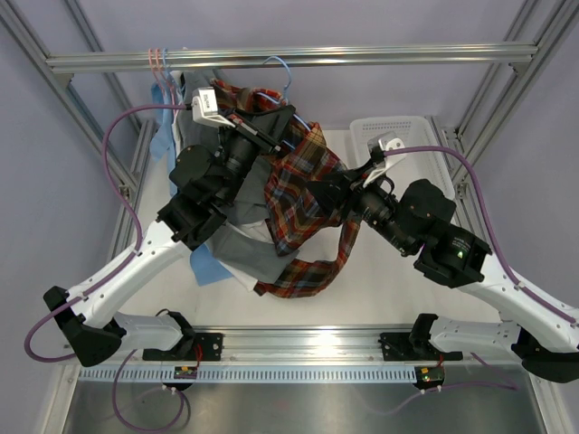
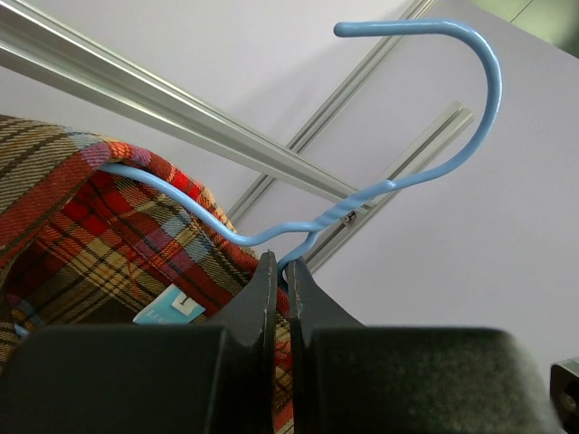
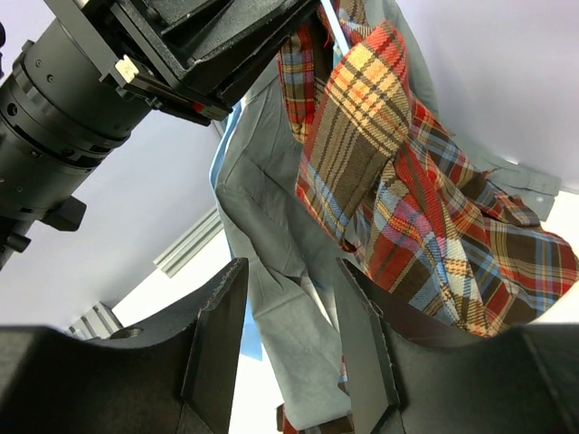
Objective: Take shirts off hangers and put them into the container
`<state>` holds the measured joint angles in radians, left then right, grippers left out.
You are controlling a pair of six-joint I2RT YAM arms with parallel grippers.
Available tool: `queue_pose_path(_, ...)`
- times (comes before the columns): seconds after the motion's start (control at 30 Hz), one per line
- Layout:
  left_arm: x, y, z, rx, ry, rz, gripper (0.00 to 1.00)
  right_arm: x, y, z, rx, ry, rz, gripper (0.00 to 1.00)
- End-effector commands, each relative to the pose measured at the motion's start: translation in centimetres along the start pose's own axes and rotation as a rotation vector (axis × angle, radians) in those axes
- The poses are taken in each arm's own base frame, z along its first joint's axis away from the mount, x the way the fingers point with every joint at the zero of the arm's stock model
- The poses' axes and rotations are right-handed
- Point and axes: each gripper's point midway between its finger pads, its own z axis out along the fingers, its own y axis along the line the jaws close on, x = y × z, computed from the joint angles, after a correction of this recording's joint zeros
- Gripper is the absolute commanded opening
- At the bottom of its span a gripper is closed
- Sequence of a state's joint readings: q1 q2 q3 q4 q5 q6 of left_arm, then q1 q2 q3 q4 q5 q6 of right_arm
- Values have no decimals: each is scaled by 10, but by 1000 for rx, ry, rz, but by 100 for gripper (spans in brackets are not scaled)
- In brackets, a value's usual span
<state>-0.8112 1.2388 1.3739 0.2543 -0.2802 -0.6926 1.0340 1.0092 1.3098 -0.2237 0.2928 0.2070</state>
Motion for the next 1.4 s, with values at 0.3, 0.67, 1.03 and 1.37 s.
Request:
queue_pose_path(0.3,-42,-34,1,73,-77,34,0,-29,-23,-42,75,-2,-91,52)
queue_pose_path(0.67,-51,-32,12,52,-63,87,0,-18,-58,-72,208,56,-160,53)
queue_pose_path(1.03,-50,-33,7,67,-59,63,0,13,-58,-44,217,101,-183,51)
queue_pose_path(1.37,-55,-37,2,81,-65,64,0,14,-71,-42,288,83,-209,47)
